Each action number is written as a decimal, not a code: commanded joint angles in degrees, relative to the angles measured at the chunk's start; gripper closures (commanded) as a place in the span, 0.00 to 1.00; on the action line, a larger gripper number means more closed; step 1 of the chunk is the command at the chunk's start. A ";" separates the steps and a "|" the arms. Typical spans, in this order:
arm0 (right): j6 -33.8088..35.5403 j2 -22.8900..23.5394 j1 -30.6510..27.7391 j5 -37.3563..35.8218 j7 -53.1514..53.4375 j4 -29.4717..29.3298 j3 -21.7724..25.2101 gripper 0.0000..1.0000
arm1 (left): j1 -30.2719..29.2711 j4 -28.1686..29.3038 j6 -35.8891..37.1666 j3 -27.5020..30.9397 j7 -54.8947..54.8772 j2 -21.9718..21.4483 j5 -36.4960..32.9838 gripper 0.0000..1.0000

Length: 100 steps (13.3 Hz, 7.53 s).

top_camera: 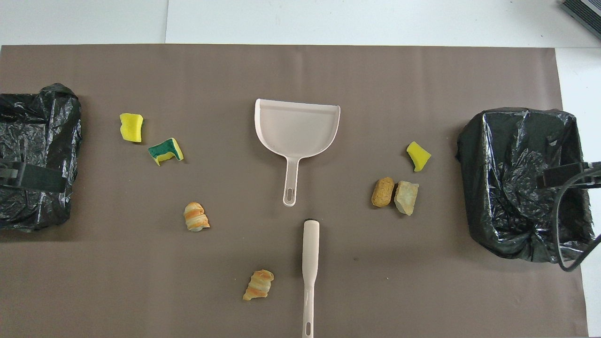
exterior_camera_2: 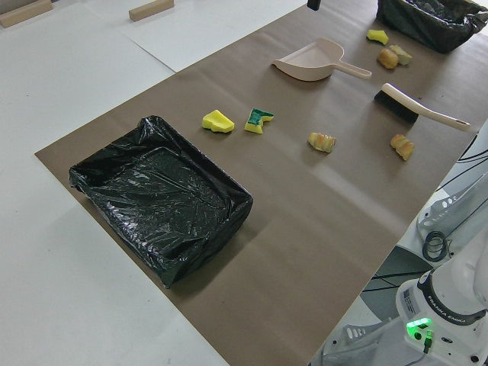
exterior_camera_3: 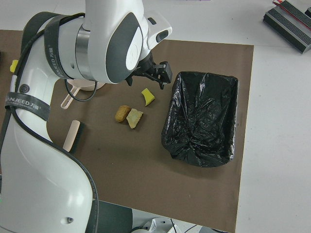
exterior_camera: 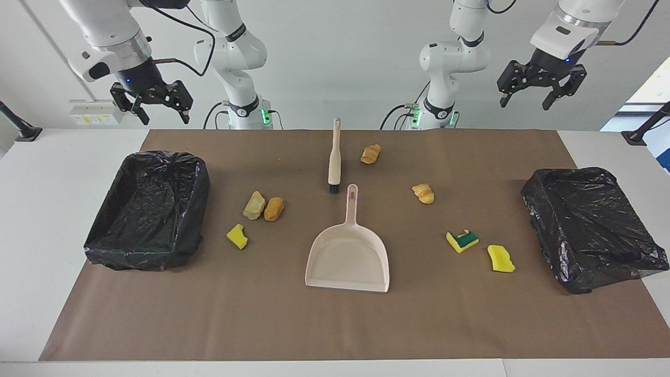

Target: Sweep and dump trash in bin

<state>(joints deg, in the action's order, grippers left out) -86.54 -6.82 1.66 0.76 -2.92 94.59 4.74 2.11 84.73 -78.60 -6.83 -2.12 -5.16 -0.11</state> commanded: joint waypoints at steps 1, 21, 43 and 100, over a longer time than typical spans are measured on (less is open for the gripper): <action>-0.38 -1.00 -0.43 -0.15 1.34 1.13 -0.52 0.00 | 4.20 12.89 -6.64 0.59 1.84 -8.09 -0.15 0.00; -1.52 -0.82 -0.61 -0.14 0.90 1.13 -0.44 0.00 | 58.34 46.58 -49.72 0.59 45.80 3.56 -0.06 0.00; -5.04 2.60 4.93 -0.32 8.90 2.62 -2.28 0.00 | 53.96 41.83 -39.26 1.29 48.00 4.64 -6.57 1.00; -20.24 39.96 30.86 9.26 46.08 -13.56 -4.92 0.00 | 11.26 44.51 -36.20 1.47 -7.46 0.24 -4.80 1.00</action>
<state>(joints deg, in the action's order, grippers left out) -106.41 33.85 33.33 11.13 45.86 79.47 0.35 15.40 137.17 -117.87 -4.47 -9.19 -8.81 -3.39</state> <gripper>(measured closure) 0.000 0.744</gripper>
